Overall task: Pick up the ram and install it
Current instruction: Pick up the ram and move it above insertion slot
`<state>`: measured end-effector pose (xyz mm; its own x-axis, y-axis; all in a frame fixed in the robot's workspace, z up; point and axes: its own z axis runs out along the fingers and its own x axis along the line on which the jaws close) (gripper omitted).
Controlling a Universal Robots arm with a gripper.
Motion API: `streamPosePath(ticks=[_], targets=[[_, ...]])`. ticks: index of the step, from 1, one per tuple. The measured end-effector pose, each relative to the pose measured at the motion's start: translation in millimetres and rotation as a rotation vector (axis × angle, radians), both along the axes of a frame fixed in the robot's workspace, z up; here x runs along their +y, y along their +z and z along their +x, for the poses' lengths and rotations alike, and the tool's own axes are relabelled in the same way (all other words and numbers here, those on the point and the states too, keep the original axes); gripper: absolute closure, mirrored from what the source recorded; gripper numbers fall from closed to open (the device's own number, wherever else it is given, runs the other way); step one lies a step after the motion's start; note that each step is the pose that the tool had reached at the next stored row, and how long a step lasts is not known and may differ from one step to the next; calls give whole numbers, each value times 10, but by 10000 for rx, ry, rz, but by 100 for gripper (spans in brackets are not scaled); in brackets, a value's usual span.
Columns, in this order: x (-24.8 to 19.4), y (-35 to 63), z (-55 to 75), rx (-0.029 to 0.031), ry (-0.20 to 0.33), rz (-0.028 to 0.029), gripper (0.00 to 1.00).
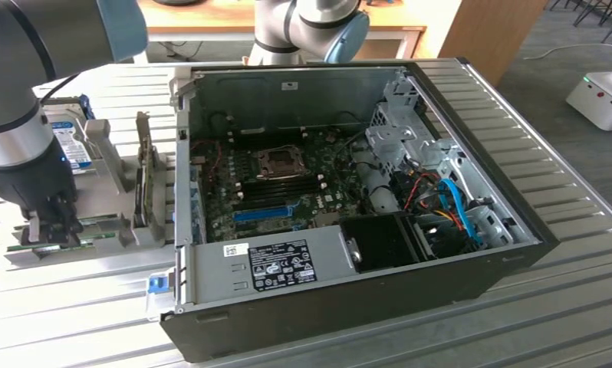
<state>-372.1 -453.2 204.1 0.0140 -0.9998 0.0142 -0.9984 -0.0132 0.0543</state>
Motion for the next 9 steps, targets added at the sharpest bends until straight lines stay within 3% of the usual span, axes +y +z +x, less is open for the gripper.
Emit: streamPosePath(ticks=[9], targets=[[-2,-4,4,-2,1,1,70]])
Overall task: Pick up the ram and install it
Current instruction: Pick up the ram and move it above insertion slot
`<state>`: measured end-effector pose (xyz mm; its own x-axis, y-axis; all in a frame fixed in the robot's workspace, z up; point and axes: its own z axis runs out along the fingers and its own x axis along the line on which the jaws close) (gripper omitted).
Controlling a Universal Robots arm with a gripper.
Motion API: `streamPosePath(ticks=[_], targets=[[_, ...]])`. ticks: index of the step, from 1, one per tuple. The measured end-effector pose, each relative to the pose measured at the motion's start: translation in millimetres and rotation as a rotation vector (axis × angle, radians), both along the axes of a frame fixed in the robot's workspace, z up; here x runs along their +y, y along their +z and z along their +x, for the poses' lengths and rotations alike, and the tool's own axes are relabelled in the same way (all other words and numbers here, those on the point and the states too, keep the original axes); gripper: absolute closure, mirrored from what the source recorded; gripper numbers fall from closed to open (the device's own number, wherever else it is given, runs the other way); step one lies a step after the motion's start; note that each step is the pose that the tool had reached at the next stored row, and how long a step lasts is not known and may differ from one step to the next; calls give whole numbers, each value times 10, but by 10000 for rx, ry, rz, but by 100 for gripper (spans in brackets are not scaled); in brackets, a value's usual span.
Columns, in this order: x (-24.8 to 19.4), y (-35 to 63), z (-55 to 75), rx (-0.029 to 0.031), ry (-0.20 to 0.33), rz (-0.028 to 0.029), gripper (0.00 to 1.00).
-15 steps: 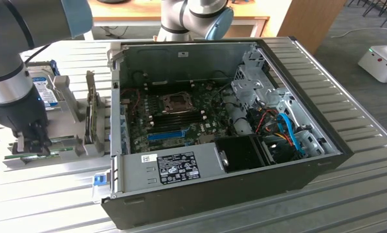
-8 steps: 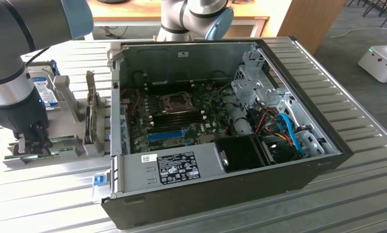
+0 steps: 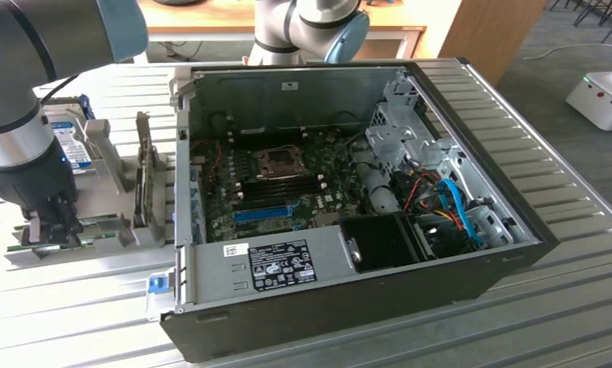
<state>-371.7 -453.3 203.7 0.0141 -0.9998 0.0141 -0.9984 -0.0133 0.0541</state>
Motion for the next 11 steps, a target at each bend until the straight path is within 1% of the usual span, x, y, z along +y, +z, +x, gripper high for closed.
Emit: streamPosePath(ticks=[11], targets=[[-9,1,30,2,-2,-1,70]])
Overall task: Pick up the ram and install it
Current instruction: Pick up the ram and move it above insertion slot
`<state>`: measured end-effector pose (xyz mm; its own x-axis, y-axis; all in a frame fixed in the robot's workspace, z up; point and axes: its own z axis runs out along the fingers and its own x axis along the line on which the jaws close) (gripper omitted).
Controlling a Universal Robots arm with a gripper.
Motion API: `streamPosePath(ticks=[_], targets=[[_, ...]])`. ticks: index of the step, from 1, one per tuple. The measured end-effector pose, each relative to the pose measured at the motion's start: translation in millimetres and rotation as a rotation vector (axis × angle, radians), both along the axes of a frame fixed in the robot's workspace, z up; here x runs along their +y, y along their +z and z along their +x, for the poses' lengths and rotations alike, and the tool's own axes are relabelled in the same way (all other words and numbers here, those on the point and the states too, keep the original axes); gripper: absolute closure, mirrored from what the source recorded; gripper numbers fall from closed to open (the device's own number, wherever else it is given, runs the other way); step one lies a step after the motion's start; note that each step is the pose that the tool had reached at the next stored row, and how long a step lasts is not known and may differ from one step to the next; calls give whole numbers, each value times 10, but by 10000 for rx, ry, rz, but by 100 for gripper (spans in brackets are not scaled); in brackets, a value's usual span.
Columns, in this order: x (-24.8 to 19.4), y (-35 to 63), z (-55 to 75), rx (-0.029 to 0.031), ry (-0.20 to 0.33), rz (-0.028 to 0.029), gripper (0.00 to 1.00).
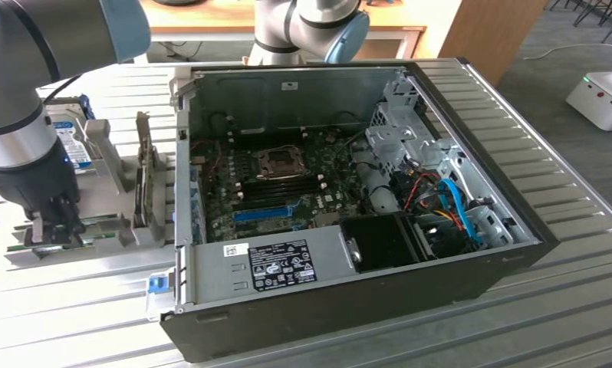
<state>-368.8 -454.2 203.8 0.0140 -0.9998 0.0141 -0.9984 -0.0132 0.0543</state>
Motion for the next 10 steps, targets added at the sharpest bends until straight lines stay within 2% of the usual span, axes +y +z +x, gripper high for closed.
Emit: streamPosePath(ticks=[10], targets=[[-3,0,34,1,1,0,70]])
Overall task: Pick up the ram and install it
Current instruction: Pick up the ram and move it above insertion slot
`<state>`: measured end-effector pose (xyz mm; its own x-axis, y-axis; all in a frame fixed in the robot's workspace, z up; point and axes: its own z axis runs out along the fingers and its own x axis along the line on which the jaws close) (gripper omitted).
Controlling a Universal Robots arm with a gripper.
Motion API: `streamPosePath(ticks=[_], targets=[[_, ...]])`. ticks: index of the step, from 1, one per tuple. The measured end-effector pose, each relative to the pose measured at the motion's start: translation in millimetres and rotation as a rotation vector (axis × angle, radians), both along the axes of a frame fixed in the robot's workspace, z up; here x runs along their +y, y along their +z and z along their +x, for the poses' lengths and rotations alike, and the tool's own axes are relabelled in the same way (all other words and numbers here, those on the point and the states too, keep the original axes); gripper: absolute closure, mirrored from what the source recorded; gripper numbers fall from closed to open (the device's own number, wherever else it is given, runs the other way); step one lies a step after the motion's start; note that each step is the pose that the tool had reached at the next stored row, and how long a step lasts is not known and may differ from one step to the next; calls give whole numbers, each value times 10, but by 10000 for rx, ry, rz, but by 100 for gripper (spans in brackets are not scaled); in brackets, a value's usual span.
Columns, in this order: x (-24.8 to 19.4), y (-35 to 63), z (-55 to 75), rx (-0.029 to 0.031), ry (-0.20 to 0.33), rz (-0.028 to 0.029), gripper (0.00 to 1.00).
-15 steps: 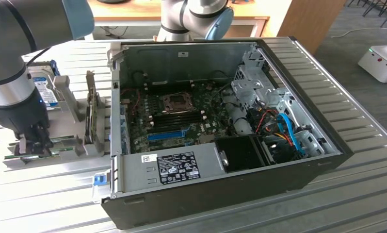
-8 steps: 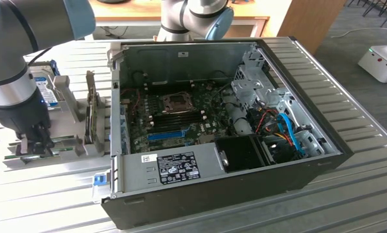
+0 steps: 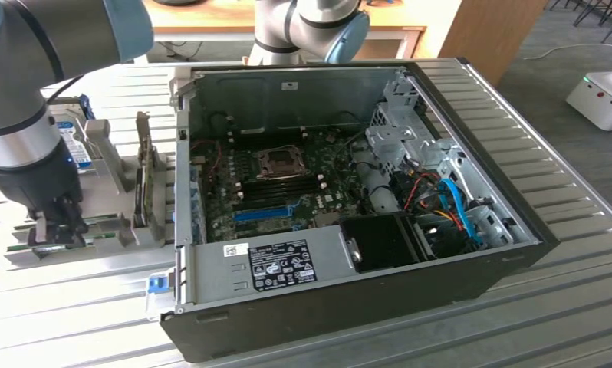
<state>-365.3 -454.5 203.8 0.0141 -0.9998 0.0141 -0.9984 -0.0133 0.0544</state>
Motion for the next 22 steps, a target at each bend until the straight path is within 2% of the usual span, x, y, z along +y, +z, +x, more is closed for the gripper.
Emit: streamPosePath(ticks=[17,18,19,21,22], targets=[[0,0,9,0,0,0,70],[0,0,9,0,0,0,72],[0,0,9,0,-1,0,78],[0,0,9,1,0,0,78],[0,0,9,0,0,0,85]])
